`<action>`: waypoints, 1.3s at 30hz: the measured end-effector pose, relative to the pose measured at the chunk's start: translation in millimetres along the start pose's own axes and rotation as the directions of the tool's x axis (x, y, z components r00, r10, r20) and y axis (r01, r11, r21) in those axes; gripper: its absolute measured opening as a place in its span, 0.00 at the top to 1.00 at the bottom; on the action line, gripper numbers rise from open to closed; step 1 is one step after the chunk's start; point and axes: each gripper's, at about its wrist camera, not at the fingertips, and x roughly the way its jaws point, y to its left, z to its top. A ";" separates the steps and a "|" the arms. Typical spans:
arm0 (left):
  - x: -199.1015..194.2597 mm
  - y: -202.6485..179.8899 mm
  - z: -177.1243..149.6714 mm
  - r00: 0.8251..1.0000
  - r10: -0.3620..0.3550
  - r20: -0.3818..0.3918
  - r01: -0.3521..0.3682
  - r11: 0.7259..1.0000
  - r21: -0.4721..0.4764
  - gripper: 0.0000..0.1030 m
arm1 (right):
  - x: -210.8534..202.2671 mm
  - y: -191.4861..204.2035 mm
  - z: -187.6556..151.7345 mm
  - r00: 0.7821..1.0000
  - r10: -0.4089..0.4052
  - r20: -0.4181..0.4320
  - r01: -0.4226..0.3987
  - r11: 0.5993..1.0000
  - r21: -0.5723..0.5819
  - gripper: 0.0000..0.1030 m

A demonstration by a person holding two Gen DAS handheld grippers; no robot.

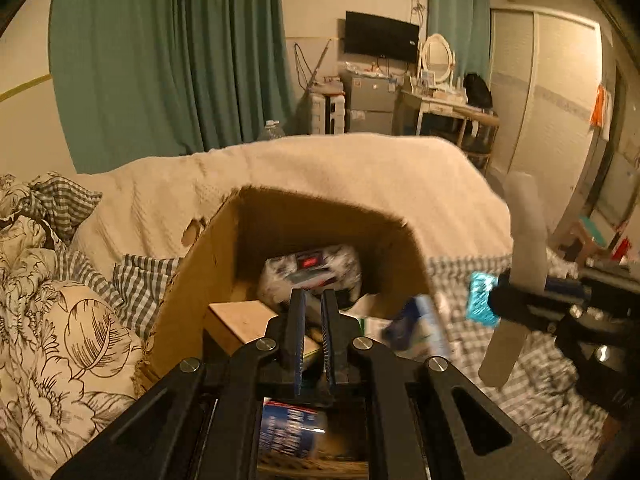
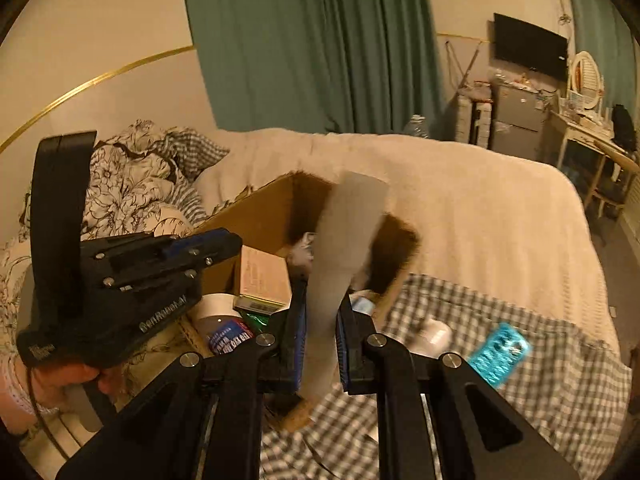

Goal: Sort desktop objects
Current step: 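Drop the held tubes into the cardboard box with both grippers, then grasp the white BOP tube with the left gripper while the right grasps the blue blister pack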

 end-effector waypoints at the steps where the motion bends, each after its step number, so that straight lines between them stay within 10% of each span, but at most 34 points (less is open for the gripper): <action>1: 3.7 1.6 -2.4 1.000 0.005 0.006 -0.005 1.000 0.011 0.92 | 6.6 0.6 -0.1 1.000 -0.001 -0.001 0.001 1.000 -0.001 0.88; 4: 16.5 5.2 -11.9 1.000 0.013 0.000 -0.013 0.999 0.043 0.82 | 23.6 -5.9 0.6 1.000 0.001 0.014 -0.001 1.000 0.031 0.80; 6: 24.3 6.2 -14.5 0.999 0.014 -0.028 -0.013 0.999 0.035 0.32 | 24.2 -14.8 2.4 0.998 0.010 0.055 -0.014 0.997 0.074 0.53; 8: 21.8 7.3 -16.9 0.998 0.055 0.005 -0.055 0.998 0.014 0.14 | 19.3 -22.9 4.3 0.997 0.004 0.078 -0.013 0.994 0.107 0.34; 25: -41.9 -133.6 -21.6 0.998 -0.051 0.048 0.050 0.999 0.022 0.13 | -121.8 -134.6 -50.3 0.966 -0.246 0.078 0.216 0.937 0.276 0.34; 39: 91.6 -216.3 -106.7 0.975 0.013 -0.220 -0.006 1.000 0.030 0.16 | -52.7 -222.5 -117.2 0.958 -0.270 -0.097 0.285 0.868 0.407 0.34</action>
